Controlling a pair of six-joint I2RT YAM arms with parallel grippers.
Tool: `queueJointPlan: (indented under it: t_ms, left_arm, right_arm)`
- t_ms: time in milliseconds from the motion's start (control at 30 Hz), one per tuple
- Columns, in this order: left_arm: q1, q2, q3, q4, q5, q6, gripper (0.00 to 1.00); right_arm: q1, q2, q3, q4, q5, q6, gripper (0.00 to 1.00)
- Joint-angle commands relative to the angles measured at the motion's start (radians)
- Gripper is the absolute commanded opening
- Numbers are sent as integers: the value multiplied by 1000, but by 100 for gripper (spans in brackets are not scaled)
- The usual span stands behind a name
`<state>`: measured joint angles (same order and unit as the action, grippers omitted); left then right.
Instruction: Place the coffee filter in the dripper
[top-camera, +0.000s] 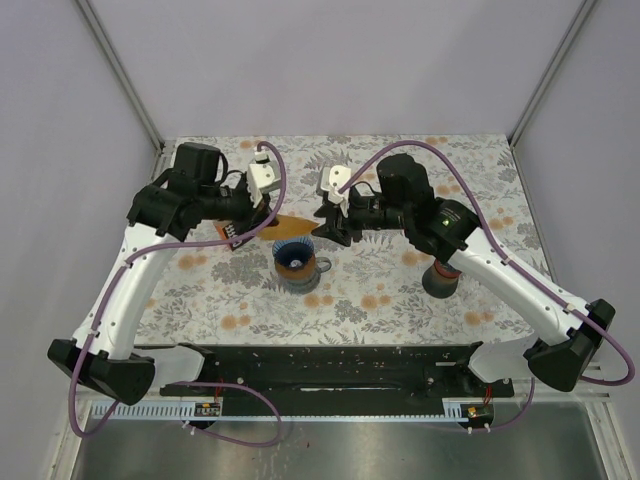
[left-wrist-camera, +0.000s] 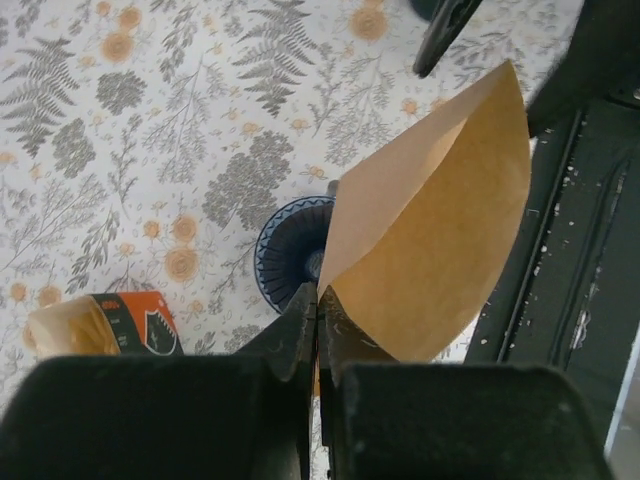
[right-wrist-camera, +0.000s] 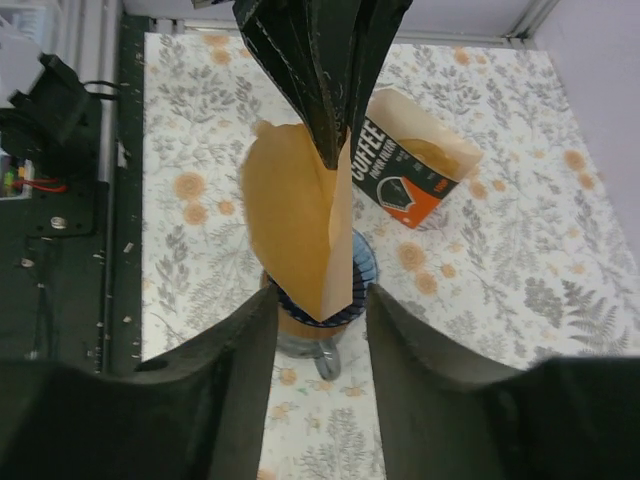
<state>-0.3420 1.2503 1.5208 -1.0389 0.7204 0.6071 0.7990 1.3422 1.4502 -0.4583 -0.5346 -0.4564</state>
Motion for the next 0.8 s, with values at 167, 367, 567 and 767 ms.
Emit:
queueJointPlan:
  t_ms: [167,367,567,767]
  left_arm:
    - [-17,-29,-42,197,-411,-346,0]
    - [-49,-23,-74,191,-492,-529,0]
    - [-74,-31,-142,189,-503,-697,0]
    - [-80,-26,-165,180,-466,-745,0]
  right_arm:
    - [-3,-29,22,176,127,168,68]
    - [35,-8,-42,444,77,448,49]
    - [86,97,-17,423,206,605,22]
    - [100,158,-34,397,261,640,8]
